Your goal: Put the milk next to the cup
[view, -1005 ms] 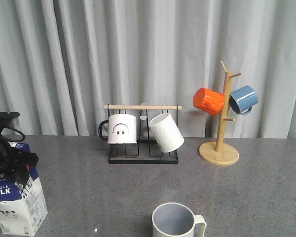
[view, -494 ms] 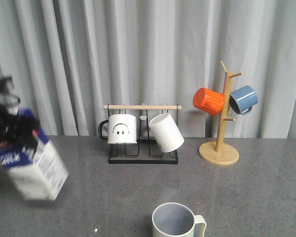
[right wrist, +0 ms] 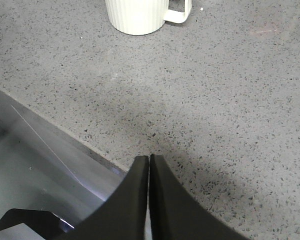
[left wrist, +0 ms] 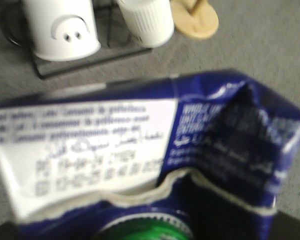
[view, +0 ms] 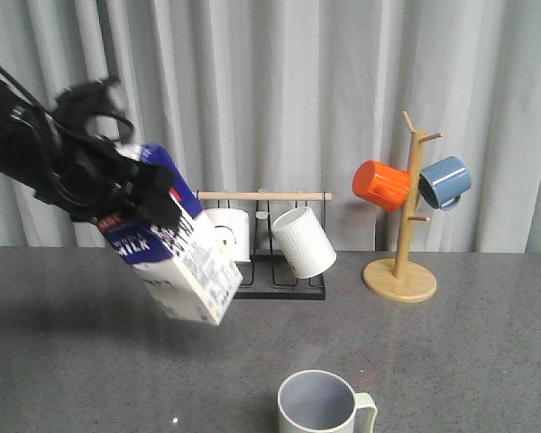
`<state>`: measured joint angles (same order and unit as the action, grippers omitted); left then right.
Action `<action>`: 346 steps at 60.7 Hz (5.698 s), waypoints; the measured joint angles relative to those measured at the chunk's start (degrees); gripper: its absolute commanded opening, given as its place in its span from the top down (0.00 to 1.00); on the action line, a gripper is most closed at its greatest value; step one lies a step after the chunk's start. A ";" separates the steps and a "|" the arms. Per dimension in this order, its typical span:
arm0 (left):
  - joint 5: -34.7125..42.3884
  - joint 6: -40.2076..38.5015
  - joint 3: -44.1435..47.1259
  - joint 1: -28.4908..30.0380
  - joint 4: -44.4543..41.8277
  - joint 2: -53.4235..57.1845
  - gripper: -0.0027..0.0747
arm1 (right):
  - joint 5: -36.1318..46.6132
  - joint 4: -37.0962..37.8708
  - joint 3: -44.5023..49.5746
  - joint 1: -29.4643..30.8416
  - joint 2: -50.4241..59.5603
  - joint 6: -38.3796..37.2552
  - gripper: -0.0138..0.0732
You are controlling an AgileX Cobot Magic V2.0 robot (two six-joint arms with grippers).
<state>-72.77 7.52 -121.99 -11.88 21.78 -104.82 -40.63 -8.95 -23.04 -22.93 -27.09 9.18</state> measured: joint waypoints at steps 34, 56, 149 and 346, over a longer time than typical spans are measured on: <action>0.05 -2.40 0.00 -8.97 -4.11 -8.16 0.90 | -0.05 0.00 0.00 0.00 0.00 0.00 0.85; 0.24 -2.55 2.19 -9.74 -5.17 -10.27 0.90 | -0.10 0.00 0.00 0.00 0.00 0.00 0.85; 0.28 -2.55 6.10 -9.84 -4.64 -10.46 0.39 | -0.23 0.00 0.00 0.00 0.00 -0.15 0.85; 11.33 -5.15 45.44 -9.06 -25.47 59.04 0.98 | 13.93 30.09 0.00 0.00 0.00 -32.15 0.85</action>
<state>-61.44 2.37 -76.55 -20.94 -3.69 -45.78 -26.70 21.14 -23.04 -22.93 -27.09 -22.97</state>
